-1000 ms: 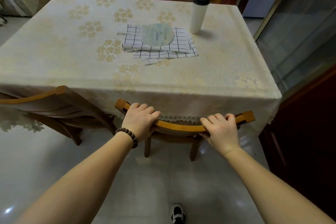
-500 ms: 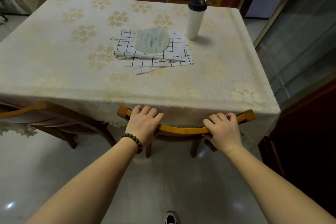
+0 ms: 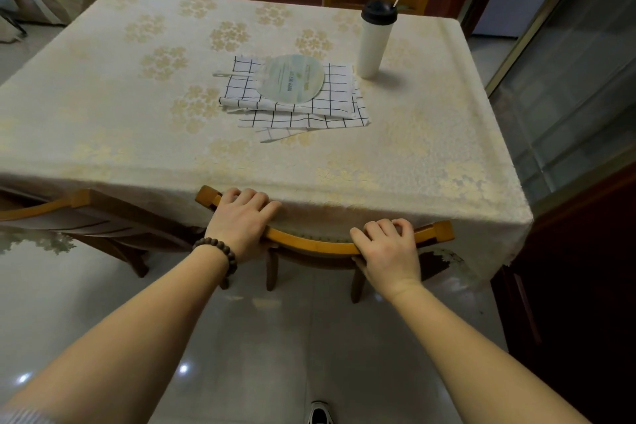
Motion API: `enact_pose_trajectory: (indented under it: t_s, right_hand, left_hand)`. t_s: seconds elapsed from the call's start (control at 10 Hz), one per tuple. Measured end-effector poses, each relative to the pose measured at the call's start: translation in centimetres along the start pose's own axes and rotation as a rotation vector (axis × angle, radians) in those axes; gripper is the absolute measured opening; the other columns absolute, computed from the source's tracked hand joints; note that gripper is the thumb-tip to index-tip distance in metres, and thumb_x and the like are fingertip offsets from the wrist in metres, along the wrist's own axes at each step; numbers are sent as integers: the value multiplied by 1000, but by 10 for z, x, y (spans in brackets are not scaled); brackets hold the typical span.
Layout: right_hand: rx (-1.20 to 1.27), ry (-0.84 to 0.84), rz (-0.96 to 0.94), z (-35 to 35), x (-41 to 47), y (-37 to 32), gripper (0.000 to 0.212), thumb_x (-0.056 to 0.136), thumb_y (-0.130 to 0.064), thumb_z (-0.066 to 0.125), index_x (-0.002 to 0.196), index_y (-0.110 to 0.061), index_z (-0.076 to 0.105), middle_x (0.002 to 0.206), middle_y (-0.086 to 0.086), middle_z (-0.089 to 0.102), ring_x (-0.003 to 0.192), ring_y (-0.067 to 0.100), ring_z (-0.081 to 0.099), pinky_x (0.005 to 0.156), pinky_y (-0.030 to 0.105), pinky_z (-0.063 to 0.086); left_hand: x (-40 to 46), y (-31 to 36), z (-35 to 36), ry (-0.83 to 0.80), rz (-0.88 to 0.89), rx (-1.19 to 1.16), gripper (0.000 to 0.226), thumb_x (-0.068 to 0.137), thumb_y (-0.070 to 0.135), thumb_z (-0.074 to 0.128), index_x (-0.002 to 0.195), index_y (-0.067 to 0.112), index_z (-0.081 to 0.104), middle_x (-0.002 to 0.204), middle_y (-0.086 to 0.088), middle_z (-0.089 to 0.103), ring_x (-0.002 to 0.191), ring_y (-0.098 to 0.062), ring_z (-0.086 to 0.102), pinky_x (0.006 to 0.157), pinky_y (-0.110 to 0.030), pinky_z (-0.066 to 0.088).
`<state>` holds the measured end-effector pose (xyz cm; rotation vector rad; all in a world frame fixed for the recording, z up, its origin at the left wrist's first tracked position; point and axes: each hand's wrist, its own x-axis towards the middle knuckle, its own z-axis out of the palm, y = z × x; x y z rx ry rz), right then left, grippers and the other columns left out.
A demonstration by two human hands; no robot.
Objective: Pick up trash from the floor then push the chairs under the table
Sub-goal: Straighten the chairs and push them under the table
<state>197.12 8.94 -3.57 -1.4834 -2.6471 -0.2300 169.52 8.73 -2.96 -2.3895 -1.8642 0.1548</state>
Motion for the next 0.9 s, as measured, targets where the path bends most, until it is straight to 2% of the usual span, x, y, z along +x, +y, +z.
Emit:
enact_pose_trajectory:
  t_s: [0.1, 0.3, 0.4, 0.5, 0.6, 0.7, 0.8, 0.9]
  right_hand:
    - [-18, -8, -43, 0, 0, 4, 39, 66, -29, 77, 100, -19, 61, 88, 5, 63, 87, 28, 59, 95, 49, 42]
    - [-52, 1, -107, 3, -3, 26, 45, 63, -31, 81, 101, -16, 64, 90, 9, 65, 93, 31, 62, 100, 56, 40]
    - [-50, -39, -72, 2, -8, 38, 50, 59, -34, 84, 101, -16, 65, 90, 9, 65, 93, 32, 61, 101, 57, 38]
    - [-45, -86, 8, -3, -8, 32, 55, 61, -36, 83, 109, -19, 63, 101, 8, 64, 104, 31, 58, 106, 59, 29]
    - [-53, -218, 44, -13, -8, 26, 66, 80, -45, 66, 138, -27, 40, 132, 7, 51, 133, 28, 36, 112, 62, 5]
    - [-82, -324, 71, -23, -11, 25, 84, 85, -53, 55, 149, -31, 4, 154, 7, 24, 145, 26, 2, 110, 64, -10]
    - [-24, -373, 137, -35, -17, 17, 97, 82, -60, 54, 148, -28, -9, 159, 8, 9, 145, 27, -10, 110, 64, -9]
    - [60, -359, 168, -47, -24, 0, 97, 82, -64, 51, 148, -28, -11, 159, 6, 3, 145, 26, -12, 112, 62, -7]
  left_hand:
    - [-1, 9, -2, -9, -65, -20, 70, 70, 57, 66, 131, 32, 41, 125, 2, 52, 115, -24, 45, 99, -44, 31]
    - [-1, 32, -9, 7, -118, -69, 76, 72, 53, 66, 138, 32, 34, 133, 0, 46, 123, -25, 38, 103, -46, 24]
    - [0, 45, -10, -5, -106, -84, 84, 73, 52, 66, 143, 32, 25, 143, -1, 38, 133, -26, 28, 108, -49, 17]
    - [0, 45, -14, -80, -103, -110, 95, 74, 63, 61, 148, 34, 8, 154, 0, 21, 143, -25, 11, 113, -51, 5]
    - [0, 43, -21, -148, -82, -163, 107, 71, 72, 58, 148, 32, -5, 159, 0, 5, 145, -22, -4, 114, -52, -4]
    - [-8, 45, -27, -147, -113, -236, 103, 76, 72, 51, 149, 28, -6, 159, -2, 6, 146, -21, -1, 118, -47, 2]
    - [-29, 52, -37, -65, -187, -302, 94, 81, 69, 47, 150, 26, 0, 158, -4, 15, 145, -23, 10, 119, -44, 9]
    - [-56, 59, -47, 44, -284, -351, 87, 84, 66, 44, 150, 23, 8, 156, -3, 21, 143, -22, 16, 118, -43, 12]
